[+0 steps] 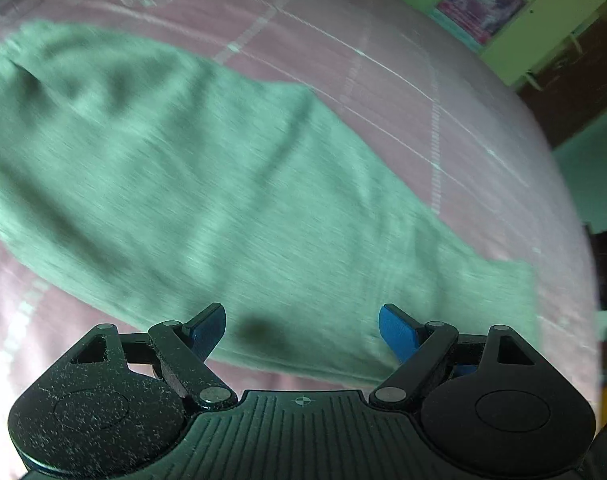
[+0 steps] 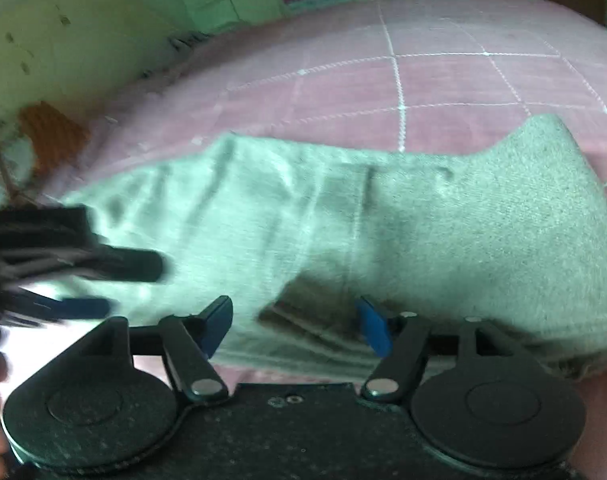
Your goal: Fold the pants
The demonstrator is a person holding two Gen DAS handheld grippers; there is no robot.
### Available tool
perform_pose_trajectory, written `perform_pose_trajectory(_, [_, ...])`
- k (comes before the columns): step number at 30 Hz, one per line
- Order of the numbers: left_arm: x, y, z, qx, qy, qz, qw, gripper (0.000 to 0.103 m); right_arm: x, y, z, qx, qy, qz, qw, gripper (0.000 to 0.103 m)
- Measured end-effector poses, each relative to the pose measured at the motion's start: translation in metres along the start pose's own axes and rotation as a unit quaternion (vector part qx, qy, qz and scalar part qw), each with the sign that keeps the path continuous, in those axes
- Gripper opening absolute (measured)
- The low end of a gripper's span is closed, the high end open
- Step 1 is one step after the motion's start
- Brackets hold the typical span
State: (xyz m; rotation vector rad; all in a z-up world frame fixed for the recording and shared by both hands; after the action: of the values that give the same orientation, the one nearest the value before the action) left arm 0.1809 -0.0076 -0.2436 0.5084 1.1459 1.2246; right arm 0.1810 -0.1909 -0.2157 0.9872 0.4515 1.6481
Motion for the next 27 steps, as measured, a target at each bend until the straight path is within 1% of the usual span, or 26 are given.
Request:
perform_pose_trajectory(1, [-0.008, -0.004, -0.004, 0.007, 0.005, -0.016, 0.9998, 0.084, -0.003, 0.011, 0.004, -0.014, -0.013, 0.010, 1.000, 0.062])
perform_pose_trajectory(3, [-0.020, -0.016, -0.011, 0.025, 0.018, -0.036, 0.9989, 0.084, -0.016, 0.036, 0.016, -0.051, -0.042, 0.014, 0.998, 0.064])
perform_pose_trajectory(5, [-0.028, -0.026, -0.016, 0.037, 0.034, -0.051, 0.9974, 0.084, -0.035, 0.062, 0.024, -0.084, -0.060, 0.007, 0.995, 0.070])
perform_pose_trajectory(9, [-0.040, -0.040, -0.024, 0.033, 0.067, -0.088, 0.9933, 0.083, -0.073, 0.101, 0.025, -0.123, -0.093, -0.014, 0.988, 0.072])
perform_pose_trajectory(10, [-0.044, -0.043, -0.025, 0.034, 0.077, -0.097, 0.9918, 0.080, -0.080, 0.107, 0.024, -0.129, -0.100, -0.020, 0.986, 0.072])
perform_pose_trajectory(11, [-0.046, -0.047, -0.026, 0.036, 0.081, -0.101, 0.9909, 0.056, -0.089, 0.113, 0.023, -0.136, -0.109, -0.026, 0.984, 0.072])
perform_pose_trajectory(12, [-0.049, -0.052, -0.028, 0.050, 0.085, -0.105, 0.9895, 0.036, -0.098, 0.119, 0.021, -0.141, -0.119, -0.030, 0.982, 0.073])
perform_pose_trajectory(13, [-0.051, -0.059, -0.031, 0.062, 0.094, -0.108, 0.9879, 0.031, -0.107, 0.125, 0.019, -0.143, -0.129, -0.033, 0.981, 0.073])
perform_pose_trajectory(14, [-0.053, -0.064, -0.033, 0.063, 0.099, -0.106, 0.9873, 0.026, -0.112, 0.123, 0.018, -0.145, -0.137, -0.034, 0.979, 0.073])
perform_pose_trajectory(16, [-0.058, -0.069, -0.036, 0.052, 0.098, -0.096, 0.9891, 0.021, -0.123, 0.120, 0.015, -0.148, -0.146, -0.041, 0.977, 0.073])
perform_pose_trajectory(17, [-0.061, -0.066, -0.035, 0.042, 0.094, -0.085, 0.9910, 0.019, -0.128, 0.113, 0.014, -0.150, -0.147, -0.048, 0.977, 0.073])
perform_pose_trajectory(19, [-0.070, -0.047, -0.025, 0.002, 0.076, -0.075, 0.9943, 0.018, -0.138, 0.106, 0.013, -0.153, -0.156, -0.062, 0.974, 0.071])
perform_pose_trajectory(21, [-0.078, -0.013, -0.008, -0.042, 0.051, -0.093, 0.9935, 0.018, -0.149, 0.101, 0.018, -0.155, -0.168, -0.080, 0.970, 0.064])
perform_pose_trajectory(22, [-0.078, 0.002, 0.001, -0.061, 0.037, -0.095, 0.9929, 0.018, -0.154, 0.098, 0.023, -0.154, -0.170, -0.091, 0.969, 0.056])
perform_pose_trajectory(23, [-0.075, 0.016, 0.008, -0.080, 0.021, -0.090, 0.9925, 0.018, -0.157, 0.095, 0.027, -0.150, -0.165, -0.101, 0.969, 0.049])
perform_pose_trajectory(24, [-0.068, 0.029, 0.014, -0.094, 0.010, -0.080, 0.9923, 0.018, -0.157, 0.090, 0.031, -0.147, -0.158, -0.108, 0.970, 0.046])
perform_pose_trajectory(25, [-0.060, 0.035, 0.016, -0.097, -0.003, -0.071, 0.9928, 0.018, -0.153, 0.084, 0.035, -0.142, -0.144, -0.114, 0.973, 0.040])
perform_pose_trajectory(26, [-0.051, 0.033, 0.014, -0.091, -0.017, -0.055, 0.9942, 0.019, -0.147, 0.078, 0.038, -0.132, -0.125, -0.118, 0.976, 0.038])
perform_pose_trajectory(27, [-0.041, 0.028, 0.009, -0.084, -0.024, -0.031, 0.9957, 0.019, -0.139, 0.070, 0.040, -0.122, -0.108, -0.120, 0.979, 0.037])
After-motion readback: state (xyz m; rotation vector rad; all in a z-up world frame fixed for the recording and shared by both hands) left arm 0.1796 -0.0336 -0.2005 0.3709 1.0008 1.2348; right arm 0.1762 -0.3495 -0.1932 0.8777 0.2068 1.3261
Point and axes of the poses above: each gripper's, at about its wrist camera, not at the fingertips, and y roughly against the way its jaws point, x to its left, z to its top, the point moved 7 cm from there along -y, roughly the way its jaws point, and after that the axes turned 3 degrees about -y, right-handed, at the moved point
